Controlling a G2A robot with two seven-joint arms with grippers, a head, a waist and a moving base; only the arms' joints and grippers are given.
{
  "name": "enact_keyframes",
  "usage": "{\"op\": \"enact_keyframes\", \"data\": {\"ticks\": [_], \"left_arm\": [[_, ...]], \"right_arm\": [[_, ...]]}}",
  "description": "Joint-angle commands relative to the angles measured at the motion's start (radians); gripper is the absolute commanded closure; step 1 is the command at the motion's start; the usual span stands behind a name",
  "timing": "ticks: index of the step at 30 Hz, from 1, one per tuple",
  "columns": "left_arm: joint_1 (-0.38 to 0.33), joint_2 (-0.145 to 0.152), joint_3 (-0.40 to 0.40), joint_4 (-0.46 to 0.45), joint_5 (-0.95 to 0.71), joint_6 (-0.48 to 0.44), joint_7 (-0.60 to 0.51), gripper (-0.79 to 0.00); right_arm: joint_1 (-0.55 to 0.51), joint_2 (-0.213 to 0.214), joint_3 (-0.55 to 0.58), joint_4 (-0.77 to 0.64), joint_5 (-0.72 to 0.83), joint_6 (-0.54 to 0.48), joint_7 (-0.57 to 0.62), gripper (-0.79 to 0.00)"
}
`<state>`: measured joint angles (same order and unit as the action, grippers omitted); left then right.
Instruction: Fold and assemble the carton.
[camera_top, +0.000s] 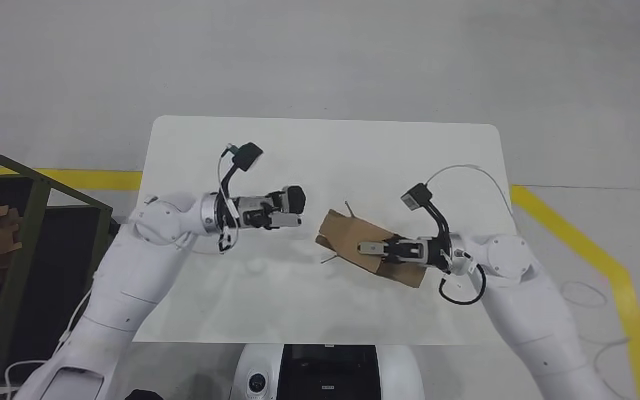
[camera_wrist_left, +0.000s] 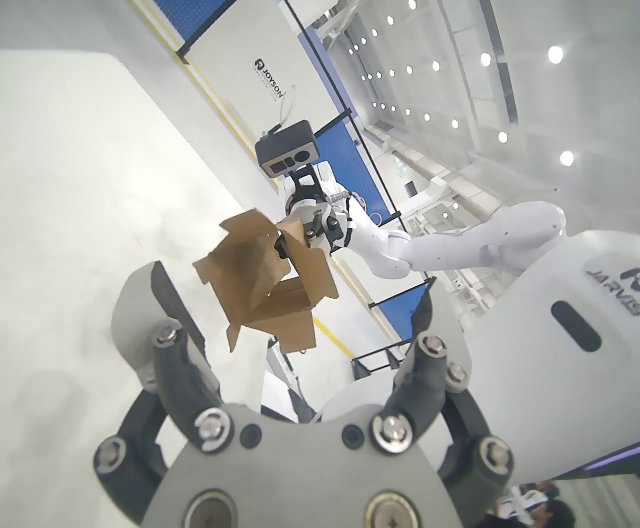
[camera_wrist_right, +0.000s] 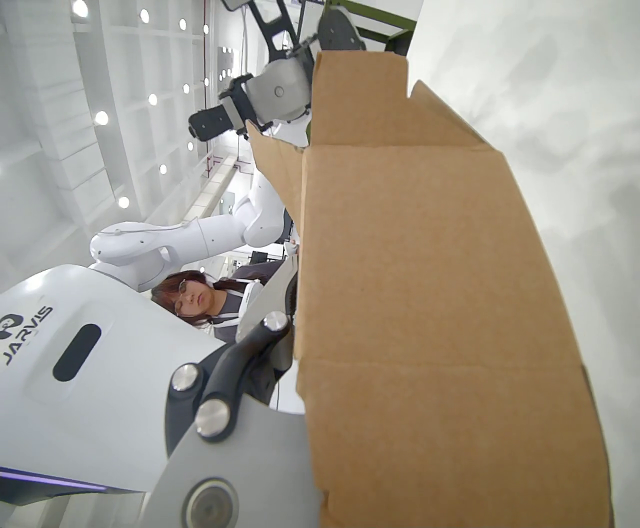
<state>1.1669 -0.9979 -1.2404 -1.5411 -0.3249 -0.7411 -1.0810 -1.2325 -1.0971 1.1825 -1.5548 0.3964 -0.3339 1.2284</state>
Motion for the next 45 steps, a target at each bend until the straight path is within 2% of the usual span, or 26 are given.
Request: {"op": "enact_keyframes", "data": {"ticks": [1,7,18,25,33,45], "left_arm": [[0.015,0.002,-0.001,0.015,0.021,-0.032,0.035,-0.785],[-0.003,0.001,0.026,0.076,-0.002,0.076,0.016,-0.785],[-0.056,-0.013,0.106,0.148,0.019,0.174,0.004,-0.785],[-0.101,-0.029,0.169,0.163,0.027,0.195,-0.003,-0.785],[-0.132,-0.04,0.202,0.185,0.019,0.196,-0.007,-0.785],[-0.127,-0.038,0.179,0.197,-0.046,0.162,-0.016,-0.785]], "right_arm": [[0.012,0.0,-0.005,-0.002,0.005,0.019,0.005,0.0],[0.028,0.001,-0.008,-0.019,0.05,0.014,0.03,0.0],[0.02,0.005,0.006,-0.065,0.11,-0.01,0.027,0.0],[0.024,0.006,0.005,-0.09,0.128,-0.015,0.029,0.0],[0.023,0.009,0.006,-0.112,0.143,-0.025,0.045,0.0],[0.023,0.013,0.008,-0.113,0.152,-0.031,0.041,0.0]]}}
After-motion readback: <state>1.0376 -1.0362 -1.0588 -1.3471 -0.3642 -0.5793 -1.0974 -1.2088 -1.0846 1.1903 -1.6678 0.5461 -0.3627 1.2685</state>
